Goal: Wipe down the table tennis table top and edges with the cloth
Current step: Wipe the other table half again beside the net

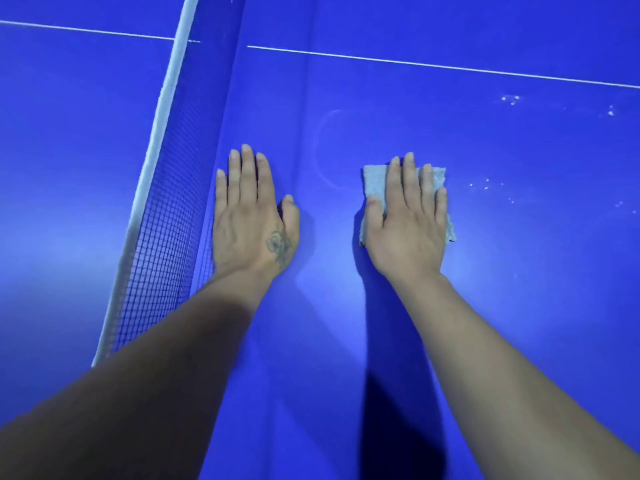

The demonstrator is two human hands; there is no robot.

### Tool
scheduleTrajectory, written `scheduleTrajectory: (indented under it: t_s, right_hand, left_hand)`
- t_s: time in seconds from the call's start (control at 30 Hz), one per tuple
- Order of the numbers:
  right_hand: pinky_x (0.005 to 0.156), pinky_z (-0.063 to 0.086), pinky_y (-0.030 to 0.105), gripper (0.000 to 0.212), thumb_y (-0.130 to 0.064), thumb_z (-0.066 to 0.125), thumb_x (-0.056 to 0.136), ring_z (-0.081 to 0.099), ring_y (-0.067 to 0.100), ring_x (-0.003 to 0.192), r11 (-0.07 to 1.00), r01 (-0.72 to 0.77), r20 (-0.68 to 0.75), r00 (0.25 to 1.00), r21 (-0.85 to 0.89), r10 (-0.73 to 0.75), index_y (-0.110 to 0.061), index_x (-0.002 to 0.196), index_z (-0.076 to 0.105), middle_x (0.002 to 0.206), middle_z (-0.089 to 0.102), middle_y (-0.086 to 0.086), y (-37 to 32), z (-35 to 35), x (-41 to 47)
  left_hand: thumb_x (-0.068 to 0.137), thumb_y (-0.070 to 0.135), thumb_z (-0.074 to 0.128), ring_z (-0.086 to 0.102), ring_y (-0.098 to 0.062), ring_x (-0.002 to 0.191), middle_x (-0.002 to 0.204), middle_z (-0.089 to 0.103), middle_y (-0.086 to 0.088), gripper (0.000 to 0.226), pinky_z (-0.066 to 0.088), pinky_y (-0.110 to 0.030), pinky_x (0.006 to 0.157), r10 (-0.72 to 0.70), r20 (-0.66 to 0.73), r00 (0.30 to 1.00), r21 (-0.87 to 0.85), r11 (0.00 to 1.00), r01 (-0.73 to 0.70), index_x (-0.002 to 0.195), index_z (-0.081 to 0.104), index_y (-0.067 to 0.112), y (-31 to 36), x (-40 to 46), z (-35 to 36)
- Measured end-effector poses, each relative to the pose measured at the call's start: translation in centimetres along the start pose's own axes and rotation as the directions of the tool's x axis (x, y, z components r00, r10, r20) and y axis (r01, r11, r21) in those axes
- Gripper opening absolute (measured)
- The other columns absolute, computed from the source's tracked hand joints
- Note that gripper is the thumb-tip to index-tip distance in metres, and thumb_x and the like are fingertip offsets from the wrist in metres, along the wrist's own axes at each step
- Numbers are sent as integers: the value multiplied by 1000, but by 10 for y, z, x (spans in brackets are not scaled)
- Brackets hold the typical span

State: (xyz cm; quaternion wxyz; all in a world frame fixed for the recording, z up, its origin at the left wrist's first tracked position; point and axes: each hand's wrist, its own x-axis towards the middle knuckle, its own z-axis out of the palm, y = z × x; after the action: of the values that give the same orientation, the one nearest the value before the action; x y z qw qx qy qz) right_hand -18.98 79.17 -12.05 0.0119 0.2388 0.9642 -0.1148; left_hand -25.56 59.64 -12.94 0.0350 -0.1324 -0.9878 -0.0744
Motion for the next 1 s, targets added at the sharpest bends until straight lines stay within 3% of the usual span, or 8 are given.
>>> scheduleTrajectory:
  t_s: [0.13,0.27,0.4,0.5,0.57,0.7,0.83,1.0]
  right_hand:
    - [134,-5,49,64,-38,18,112,-8,22,166,994,-105,16,994,5,105,-22,173,8,181,-3,-4,-9,-6,54]
    - [133,-9,51,63,-33,17,112,-12,23,166,994,-103,75,992,44,100,-23,173,6,181,-6,-4,-47,-9,115]
    - [132,-10,52,63,-37,19,113,-12,24,166,998,32,96,995,58,-38,-23,173,7,181,-5,-4,-91,0,145]
    - [133,-3,53,64,-42,22,112,-1,25,167,982,189,32,981,9,-190,-22,172,17,181,7,-2,-113,15,122]
    - [133,5,53,65,-45,26,110,9,26,166,970,243,-22,970,17,-243,-20,170,27,179,18,-1,-111,21,96]
    - [133,8,52,66,-48,35,111,7,24,167,949,314,6,949,25,-315,-20,170,28,179,17,0,-79,20,43]
    - [134,10,53,67,-49,37,110,10,24,166,970,241,-14,970,27,-241,-19,169,30,178,20,0,-30,8,31]
    - [134,4,55,69,-52,23,110,7,26,166,997,75,3,997,-20,-75,-20,171,23,180,16,-1,6,-6,86]
  left_hand:
    - [103,40,26,9,-28,165,177,14,-15,74,11,-48,134,2,-11,1000,16,1000,-2,168,22,6,0,1,0]
    - [101,38,30,10,-26,166,177,16,-12,74,13,-49,134,-15,-4,1000,9,1000,15,168,25,7,1,3,-3]
    - [98,32,37,17,-30,164,175,23,-15,73,16,-51,133,-4,-20,1000,-3,1000,4,165,32,4,0,6,0]
    - [96,28,40,22,-34,163,173,27,-20,72,19,-53,131,7,-33,999,-14,1000,-7,162,35,-2,-2,7,3]
    - [94,25,41,22,-34,162,173,27,-21,73,19,-53,132,4,-22,1000,-16,1000,-5,161,34,-4,-2,8,3]
    - [93,26,40,19,-32,163,174,23,-20,76,16,-50,133,-14,22,1000,-7,1000,14,163,32,-3,-1,9,0]
    - [95,29,40,13,-30,165,176,18,-17,76,14,-49,134,-18,65,998,-3,1000,18,164,29,-2,-1,9,-2]
    - [98,28,40,10,-28,166,177,17,-16,74,9,-45,135,-26,55,998,-25,999,27,165,28,-2,-1,7,-1]
